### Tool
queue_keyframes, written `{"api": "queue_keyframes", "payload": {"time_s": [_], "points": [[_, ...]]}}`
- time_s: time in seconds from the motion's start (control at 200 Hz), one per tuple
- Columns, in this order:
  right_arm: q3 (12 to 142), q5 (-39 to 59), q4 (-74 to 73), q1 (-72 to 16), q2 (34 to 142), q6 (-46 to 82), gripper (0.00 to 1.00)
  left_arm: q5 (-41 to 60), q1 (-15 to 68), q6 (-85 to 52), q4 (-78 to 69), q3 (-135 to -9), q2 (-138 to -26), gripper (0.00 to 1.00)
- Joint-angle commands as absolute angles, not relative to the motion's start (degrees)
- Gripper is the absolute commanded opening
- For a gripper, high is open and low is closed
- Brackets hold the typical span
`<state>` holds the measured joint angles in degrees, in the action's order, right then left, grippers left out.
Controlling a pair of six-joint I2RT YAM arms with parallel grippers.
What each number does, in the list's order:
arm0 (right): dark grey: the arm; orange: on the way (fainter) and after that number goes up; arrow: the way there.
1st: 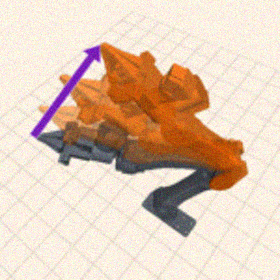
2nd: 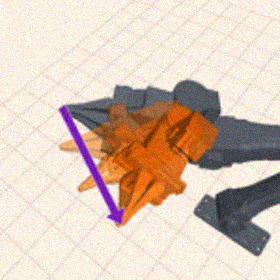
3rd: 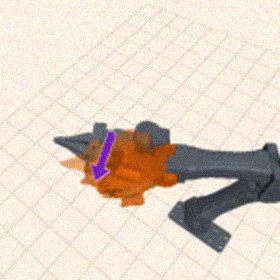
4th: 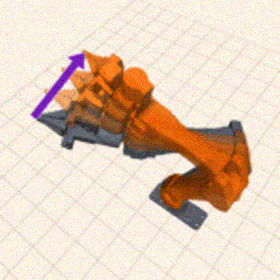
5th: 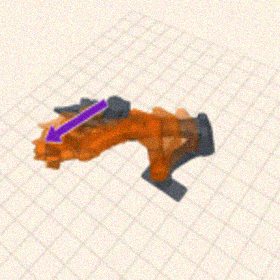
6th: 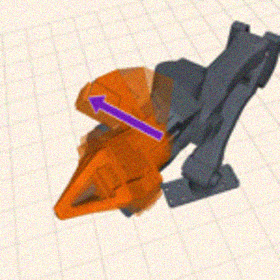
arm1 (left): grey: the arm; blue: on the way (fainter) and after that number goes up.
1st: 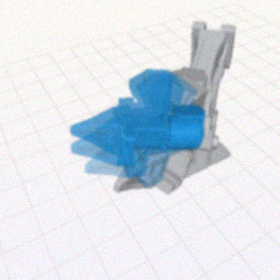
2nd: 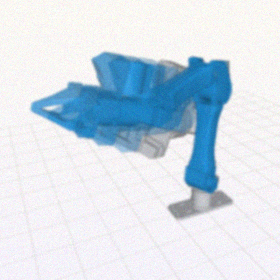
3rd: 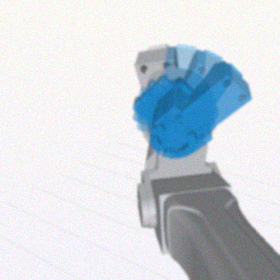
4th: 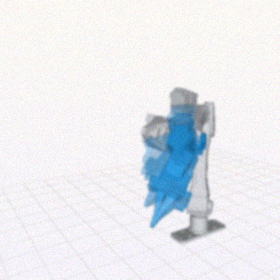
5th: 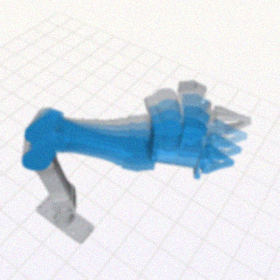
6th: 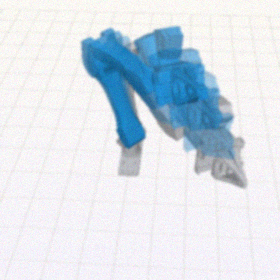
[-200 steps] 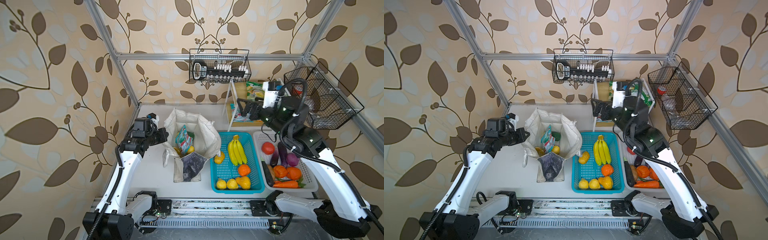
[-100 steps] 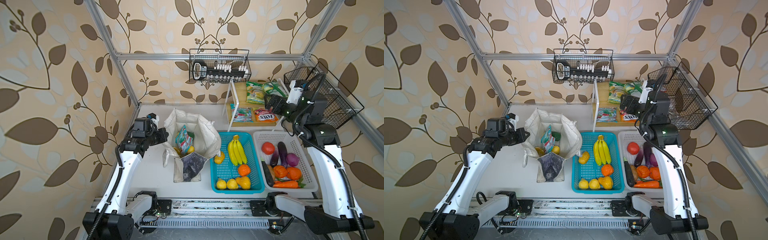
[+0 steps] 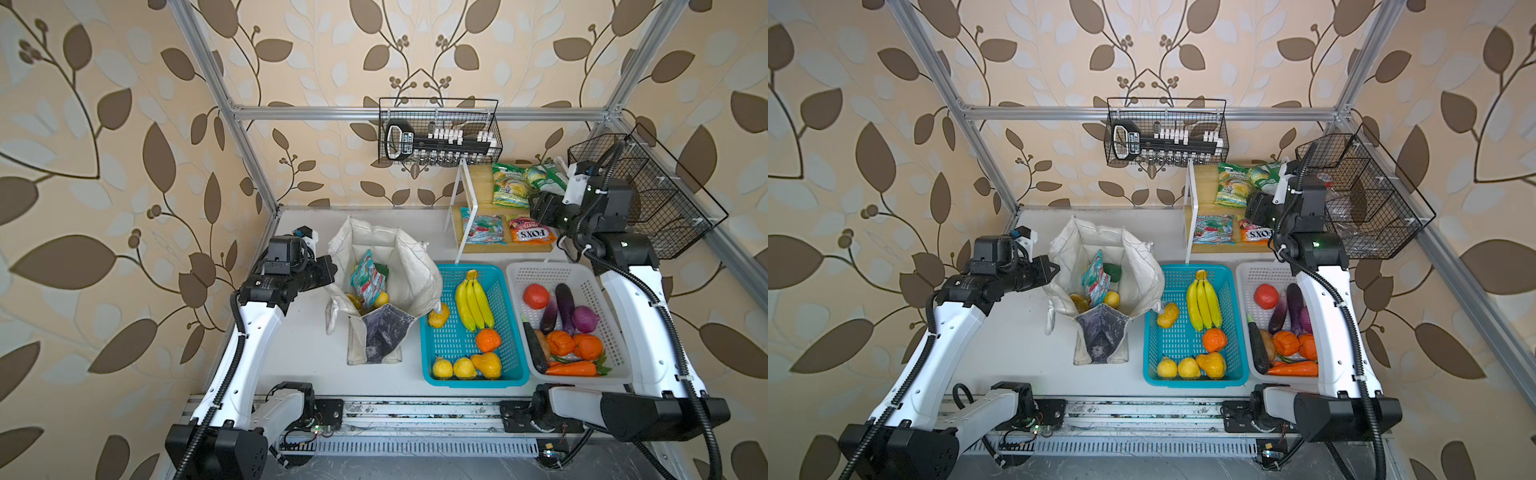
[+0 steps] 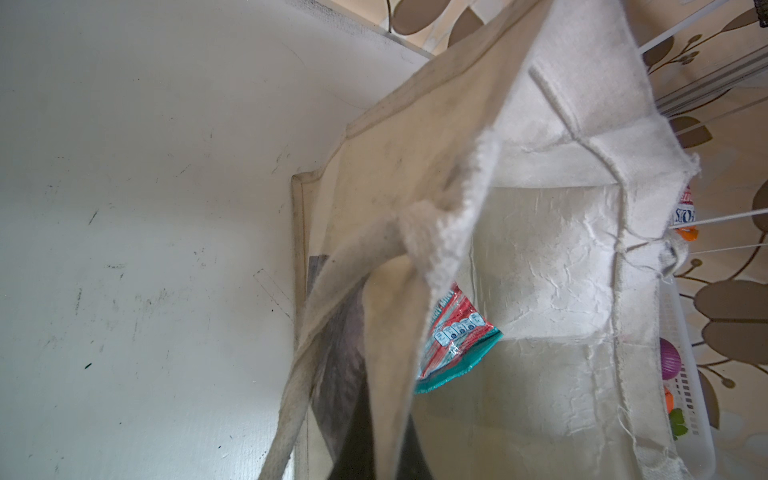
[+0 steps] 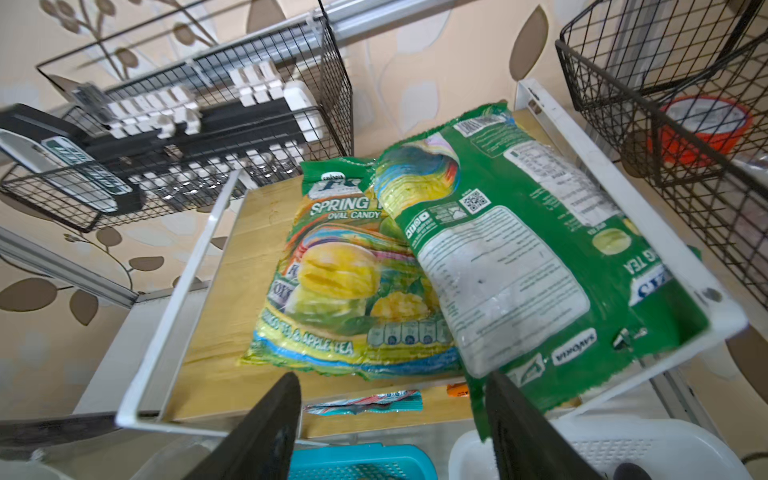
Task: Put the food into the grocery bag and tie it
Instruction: 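Lift the right gripper out of the bag and move it to the shelf, then grasp the green Fox's Spring Tea candy packet on the shelf with the right gripper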
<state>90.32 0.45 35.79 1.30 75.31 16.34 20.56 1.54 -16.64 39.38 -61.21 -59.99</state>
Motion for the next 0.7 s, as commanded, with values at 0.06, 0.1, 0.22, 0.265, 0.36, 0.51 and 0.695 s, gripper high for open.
{"api": "queue_keyframes", "payload": {"time_s": [0.06,0.1,0.22,0.265,0.36,0.51,0.695], "points": [[93.93,4.87,35.41,4.08,77.99,15.57,0.66,21.36,2.0,-15.55,38.02,-62.29,-58.85,0.0],[93.87,7.4,34.73,4.75,78.46,16.23,0.65,21.13,1.99,-15.56,37.98,-62.2,-58.8,0.0],[95.49,8.03,34.74,5.09,80.46,15.73,0.65,20.88,2.0,-15.55,38.15,-62.31,-58.89,0.0],[95.87,9.3,34.32,5.51,81.15,16.1,0.65,21.17,1.97,-15.56,37.99,-62.25,-58.97,0.0],[96.35,11.24,33.42,5.46,82.32,16.76,0.65,20.92,1.99,-15.5,38.28,-62.39,-59.15,0.0],[96.53,12.3,31.99,5.53,84.28,17.58,0.66,20.58,1.94,-15.46,38.06,-62.23,-58.71,0.0],[98.42,12.73,31.4,5.55,86.41,18.02,0.69,20.39,1.98,-15.38,38.23,-62.32,-58.63,0.0]]}}
